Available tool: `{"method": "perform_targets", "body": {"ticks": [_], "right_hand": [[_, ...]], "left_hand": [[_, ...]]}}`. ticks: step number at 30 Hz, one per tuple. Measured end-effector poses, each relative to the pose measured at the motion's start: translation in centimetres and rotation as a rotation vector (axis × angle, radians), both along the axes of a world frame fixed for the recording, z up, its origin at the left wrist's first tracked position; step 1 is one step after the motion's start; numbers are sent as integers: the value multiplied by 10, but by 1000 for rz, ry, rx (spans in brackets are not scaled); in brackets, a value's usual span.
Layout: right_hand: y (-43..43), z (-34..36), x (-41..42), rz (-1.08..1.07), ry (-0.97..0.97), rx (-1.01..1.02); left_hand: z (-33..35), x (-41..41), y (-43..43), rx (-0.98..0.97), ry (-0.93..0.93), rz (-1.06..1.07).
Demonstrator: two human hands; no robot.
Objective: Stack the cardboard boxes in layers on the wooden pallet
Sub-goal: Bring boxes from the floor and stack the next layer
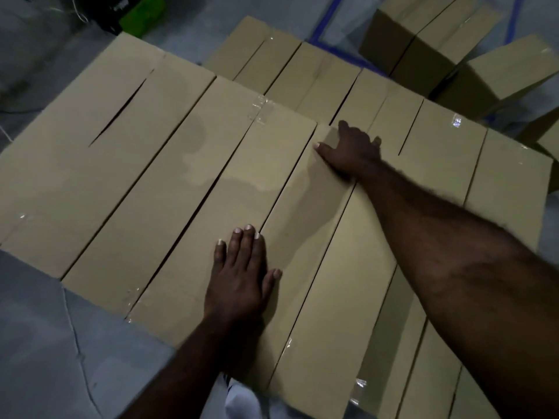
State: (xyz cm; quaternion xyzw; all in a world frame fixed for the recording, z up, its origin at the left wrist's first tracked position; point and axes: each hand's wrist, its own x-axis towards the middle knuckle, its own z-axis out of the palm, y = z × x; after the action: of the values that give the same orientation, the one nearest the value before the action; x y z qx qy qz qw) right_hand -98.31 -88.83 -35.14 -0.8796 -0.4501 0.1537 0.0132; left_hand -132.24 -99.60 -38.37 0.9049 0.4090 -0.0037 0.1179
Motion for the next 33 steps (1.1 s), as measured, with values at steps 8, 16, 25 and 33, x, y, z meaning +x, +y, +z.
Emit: {"method": "perform_targets", "body": {"ticks": [8,16,25,33], "right_hand": [[4,-5,-2,12,-55,-38],[-6,-13,-20,28,-88,-60],[-50,-12,-83,80,-31,-42],[-118,77,-108,6,290,54]], "left_hand": [[2,2,0,-29,5,6],[2,1,-1,-18,-19,10],[11,2,3,-125,30,16],[94,11,26,-457,163,57]]}}
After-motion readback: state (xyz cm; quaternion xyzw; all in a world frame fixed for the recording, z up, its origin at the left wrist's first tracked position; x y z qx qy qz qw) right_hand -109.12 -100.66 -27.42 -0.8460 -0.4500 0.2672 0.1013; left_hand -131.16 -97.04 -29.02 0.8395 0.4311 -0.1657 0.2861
